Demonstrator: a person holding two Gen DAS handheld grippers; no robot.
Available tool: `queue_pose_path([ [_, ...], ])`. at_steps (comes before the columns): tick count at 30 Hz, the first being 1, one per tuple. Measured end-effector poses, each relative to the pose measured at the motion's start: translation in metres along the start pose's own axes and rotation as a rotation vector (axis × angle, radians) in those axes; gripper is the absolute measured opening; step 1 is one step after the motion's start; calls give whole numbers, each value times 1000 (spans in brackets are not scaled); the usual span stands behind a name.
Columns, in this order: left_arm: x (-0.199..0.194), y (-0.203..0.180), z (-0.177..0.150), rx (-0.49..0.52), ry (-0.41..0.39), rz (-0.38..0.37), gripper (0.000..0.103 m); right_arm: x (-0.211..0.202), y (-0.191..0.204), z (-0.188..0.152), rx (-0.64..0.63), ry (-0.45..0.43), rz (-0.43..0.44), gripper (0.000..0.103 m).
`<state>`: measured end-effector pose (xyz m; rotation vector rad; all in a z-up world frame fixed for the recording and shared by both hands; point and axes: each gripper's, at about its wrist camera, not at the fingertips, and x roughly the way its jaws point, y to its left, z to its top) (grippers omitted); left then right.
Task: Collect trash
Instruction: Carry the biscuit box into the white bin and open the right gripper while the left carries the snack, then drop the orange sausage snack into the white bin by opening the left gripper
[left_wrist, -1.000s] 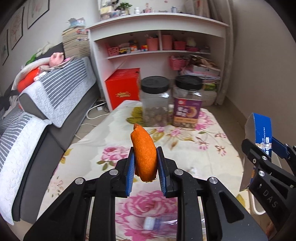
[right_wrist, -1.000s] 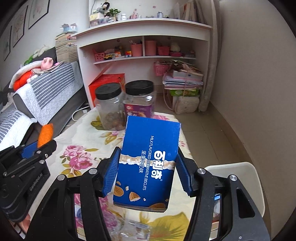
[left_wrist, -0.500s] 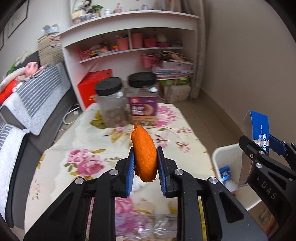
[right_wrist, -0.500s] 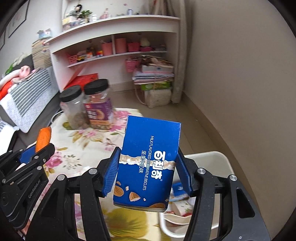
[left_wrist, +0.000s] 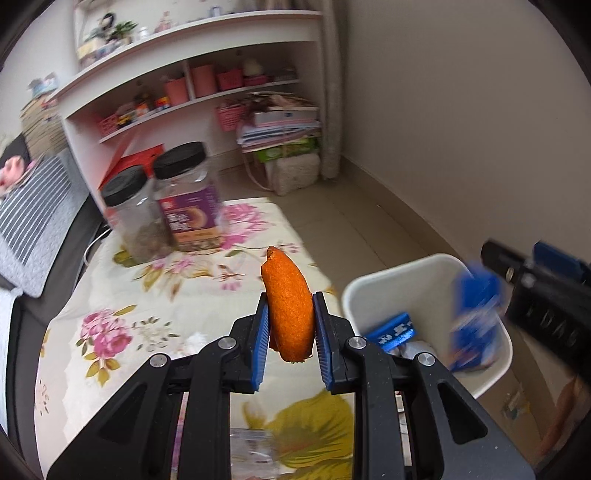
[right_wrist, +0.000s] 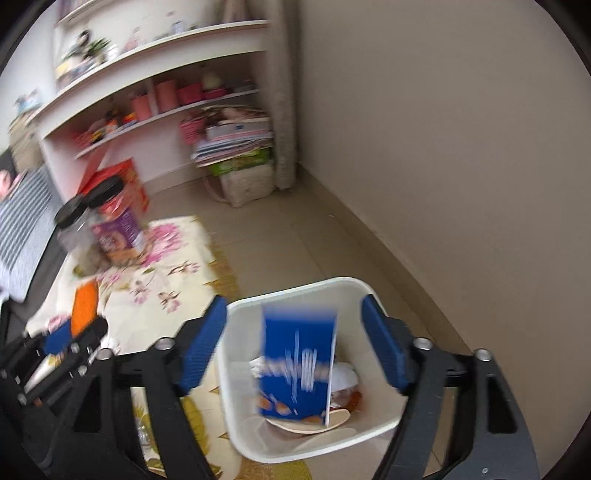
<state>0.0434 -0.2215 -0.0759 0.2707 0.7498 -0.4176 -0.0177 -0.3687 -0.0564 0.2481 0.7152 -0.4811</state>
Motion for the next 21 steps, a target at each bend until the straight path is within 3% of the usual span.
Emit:
queue_pose_path([
  [13,27,-68,-2,49,79,-115,24,-11,-76,3,194,-18,-92,88],
  [15,32,-73,1,42,98,-136,32,-12,-83,4,213,-21,-101,88],
  [17,37,-78,2,34,115,-159,52,-13,-89,3,229,-22,-106,89],
  [21,41,-85,3,32,134,-178,56,-15,-92,2,230,-20,-110,91],
])
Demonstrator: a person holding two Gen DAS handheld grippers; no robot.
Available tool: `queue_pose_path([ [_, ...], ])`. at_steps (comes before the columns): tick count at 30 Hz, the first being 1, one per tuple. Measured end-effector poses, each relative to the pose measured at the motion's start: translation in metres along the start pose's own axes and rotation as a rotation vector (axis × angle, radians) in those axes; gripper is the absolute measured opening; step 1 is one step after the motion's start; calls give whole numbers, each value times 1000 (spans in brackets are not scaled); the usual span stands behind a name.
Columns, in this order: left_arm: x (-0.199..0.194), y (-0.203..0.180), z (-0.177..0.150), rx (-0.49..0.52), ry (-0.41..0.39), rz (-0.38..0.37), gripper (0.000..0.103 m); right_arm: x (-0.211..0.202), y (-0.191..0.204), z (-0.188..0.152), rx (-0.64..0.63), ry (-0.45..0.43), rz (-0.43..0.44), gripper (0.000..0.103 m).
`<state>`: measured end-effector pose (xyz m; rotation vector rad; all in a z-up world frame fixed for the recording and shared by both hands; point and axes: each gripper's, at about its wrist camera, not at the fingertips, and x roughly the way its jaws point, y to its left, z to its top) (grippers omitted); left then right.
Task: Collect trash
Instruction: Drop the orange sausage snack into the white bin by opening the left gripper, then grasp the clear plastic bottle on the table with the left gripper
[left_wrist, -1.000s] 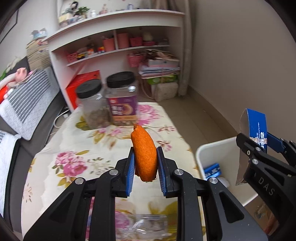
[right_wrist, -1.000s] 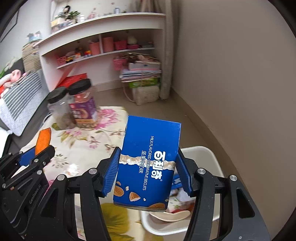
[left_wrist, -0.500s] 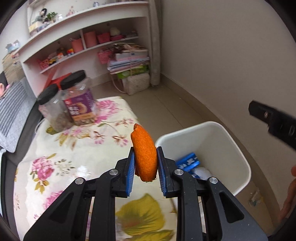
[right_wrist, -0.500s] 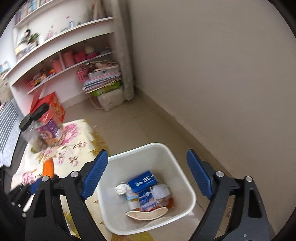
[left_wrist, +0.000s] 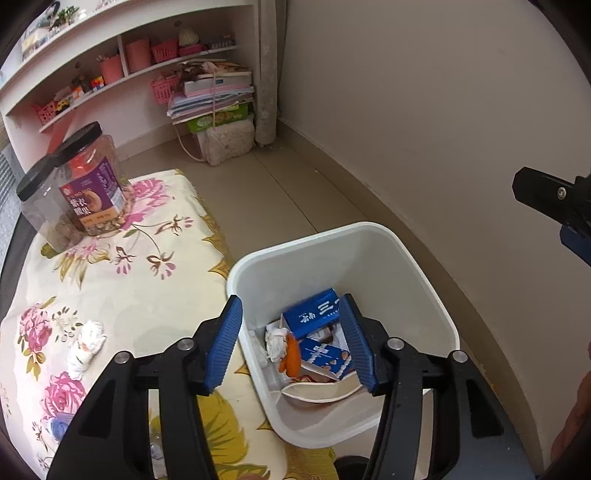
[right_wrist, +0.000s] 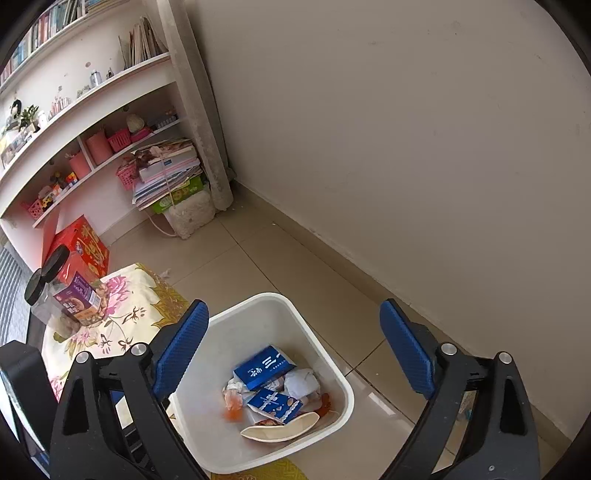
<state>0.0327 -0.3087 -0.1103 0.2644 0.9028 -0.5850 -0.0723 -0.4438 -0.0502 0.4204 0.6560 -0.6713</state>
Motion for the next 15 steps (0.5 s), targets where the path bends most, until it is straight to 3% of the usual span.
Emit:
queue_pose_path([
  [9,0,15,-11,30,50,8,69,2,17,-1,-29,26,35,96],
  [15,-2,43,-28,120,139,26,73,6,46,-9,-114,69,63,96],
])
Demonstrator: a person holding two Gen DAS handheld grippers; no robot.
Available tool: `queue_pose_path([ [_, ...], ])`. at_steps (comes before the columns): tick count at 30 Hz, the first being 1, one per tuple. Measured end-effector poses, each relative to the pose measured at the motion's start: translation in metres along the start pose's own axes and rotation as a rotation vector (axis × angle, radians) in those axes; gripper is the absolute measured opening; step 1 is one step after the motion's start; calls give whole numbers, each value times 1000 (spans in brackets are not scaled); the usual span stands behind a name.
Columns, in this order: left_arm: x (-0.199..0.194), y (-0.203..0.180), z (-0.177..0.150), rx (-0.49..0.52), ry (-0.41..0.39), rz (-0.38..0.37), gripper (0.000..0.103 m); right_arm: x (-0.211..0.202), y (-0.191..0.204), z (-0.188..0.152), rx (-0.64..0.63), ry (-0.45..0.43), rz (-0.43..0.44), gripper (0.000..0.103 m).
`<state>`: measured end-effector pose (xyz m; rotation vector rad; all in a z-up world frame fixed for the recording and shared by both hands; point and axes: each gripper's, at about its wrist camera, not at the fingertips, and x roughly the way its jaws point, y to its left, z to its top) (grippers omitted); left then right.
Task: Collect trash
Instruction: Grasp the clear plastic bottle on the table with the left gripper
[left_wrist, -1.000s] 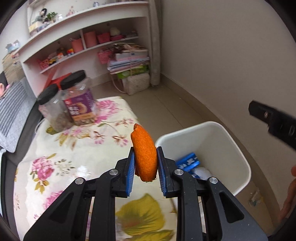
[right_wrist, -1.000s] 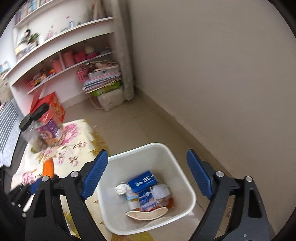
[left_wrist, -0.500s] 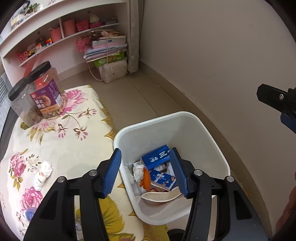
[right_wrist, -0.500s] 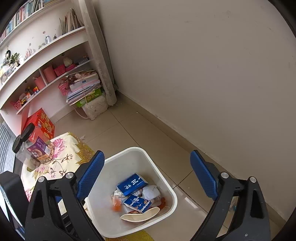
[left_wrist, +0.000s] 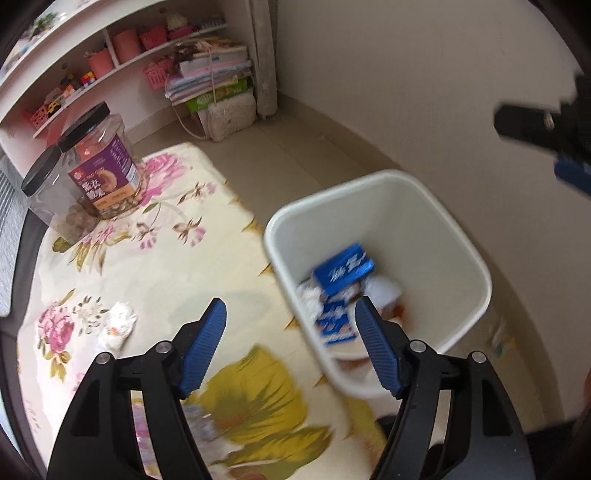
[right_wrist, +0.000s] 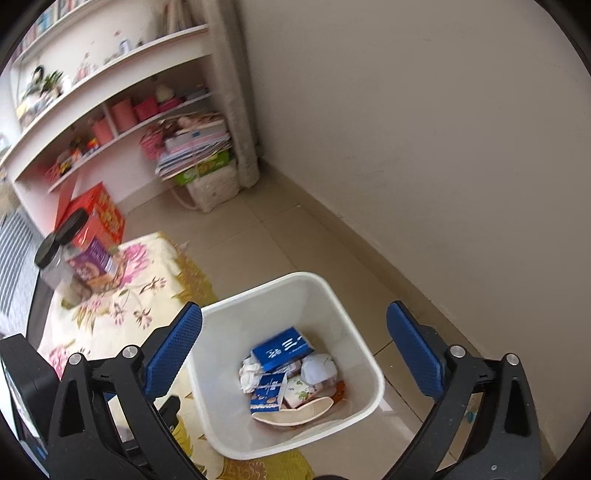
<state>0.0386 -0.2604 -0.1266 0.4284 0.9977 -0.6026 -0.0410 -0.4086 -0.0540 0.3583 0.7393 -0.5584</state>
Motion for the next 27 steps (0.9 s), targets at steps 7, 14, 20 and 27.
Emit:
queue_pose_path([
  [7,7,34,-35,238,180,24,79,8,19,0,-7,45,52,96],
  [14,22,61,-80,529,355,39,89,22,43,-7,-34,101,52,96],
  [20,40,86,-101,591,404,89,89,36,71,-11,-71,142,52,96],
  [27,19,143,-119,413,341,23,62,52,130,-23,-156,178,74,96],
])
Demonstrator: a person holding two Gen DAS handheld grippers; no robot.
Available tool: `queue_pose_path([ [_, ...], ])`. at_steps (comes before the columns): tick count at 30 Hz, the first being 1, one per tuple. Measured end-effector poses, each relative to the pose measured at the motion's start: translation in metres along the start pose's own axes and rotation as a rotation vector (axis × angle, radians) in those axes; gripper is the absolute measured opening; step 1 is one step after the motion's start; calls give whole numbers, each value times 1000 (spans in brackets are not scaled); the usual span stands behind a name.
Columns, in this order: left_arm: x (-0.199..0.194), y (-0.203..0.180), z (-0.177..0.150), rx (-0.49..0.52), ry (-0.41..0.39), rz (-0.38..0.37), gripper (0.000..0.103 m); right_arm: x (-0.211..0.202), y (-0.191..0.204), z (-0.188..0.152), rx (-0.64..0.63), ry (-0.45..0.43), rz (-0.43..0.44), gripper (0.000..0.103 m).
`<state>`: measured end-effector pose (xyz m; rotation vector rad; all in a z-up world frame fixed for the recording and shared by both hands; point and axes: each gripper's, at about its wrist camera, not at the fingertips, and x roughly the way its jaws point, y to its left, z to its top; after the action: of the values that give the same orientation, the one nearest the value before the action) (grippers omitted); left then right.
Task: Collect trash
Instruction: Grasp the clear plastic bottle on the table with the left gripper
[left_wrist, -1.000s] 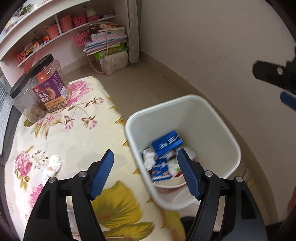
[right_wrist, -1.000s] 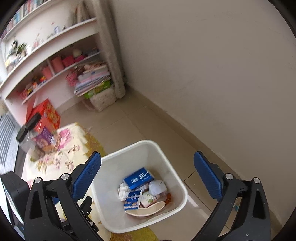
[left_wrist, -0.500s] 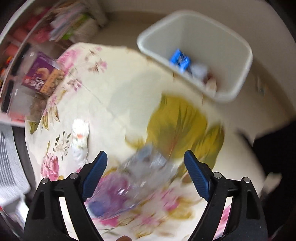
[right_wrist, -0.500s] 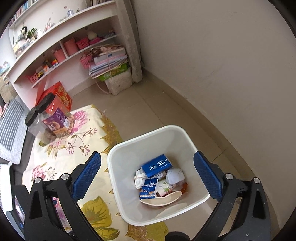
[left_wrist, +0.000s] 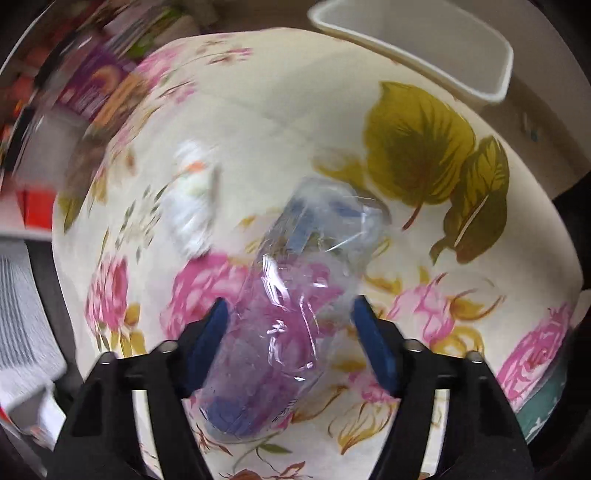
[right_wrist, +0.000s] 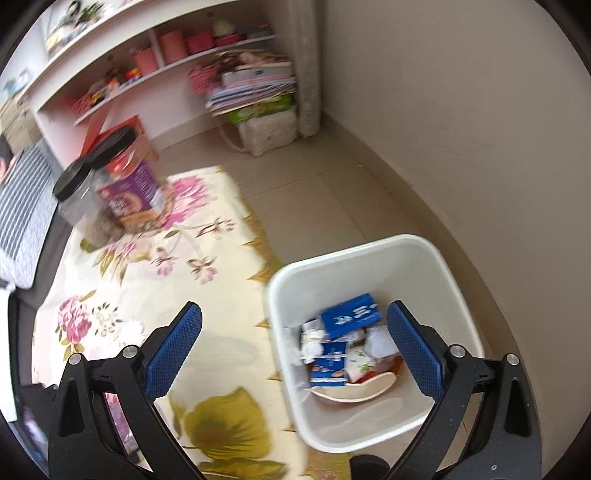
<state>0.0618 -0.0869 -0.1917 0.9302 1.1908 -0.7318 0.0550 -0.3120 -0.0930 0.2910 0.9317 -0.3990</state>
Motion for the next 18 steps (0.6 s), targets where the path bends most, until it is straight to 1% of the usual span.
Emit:
queue_pose_path([
  [3,-17,29,-23,-122,-72,-33,33,15,37,-3,-54,27,11,96],
  [5,-29,57,-41,-233,-120,-58,32,25,58,-6,-80,47,15,96],
  [7,-32,73,-55,-294,-134,-42,31,37,78,-12,-104,75,19,96],
  [9,-29,88,-69,-357,-128,-44,31,50,98,-18,-114,115,24,96],
  [10,-23,96,-78,-403,-113,-52,32,56,105,-21,-111,134,33,96],
  [12,-16,104,-88,-452,-94,-69,34,67,120,-28,-91,184,59,96],
  [13,-17,109,-92,-472,-109,-88,37,74,130,-32,-80,212,75,96],
  [15,-14,114,-91,-495,-94,-110,42,82,148,-39,-76,239,86,96],
  [16,-13,112,-93,-502,-83,-109,51,84,154,-42,-79,248,87,96],
  [18,-1,111,-92,-505,-26,-98,59,90,163,-48,-74,268,83,96],
])
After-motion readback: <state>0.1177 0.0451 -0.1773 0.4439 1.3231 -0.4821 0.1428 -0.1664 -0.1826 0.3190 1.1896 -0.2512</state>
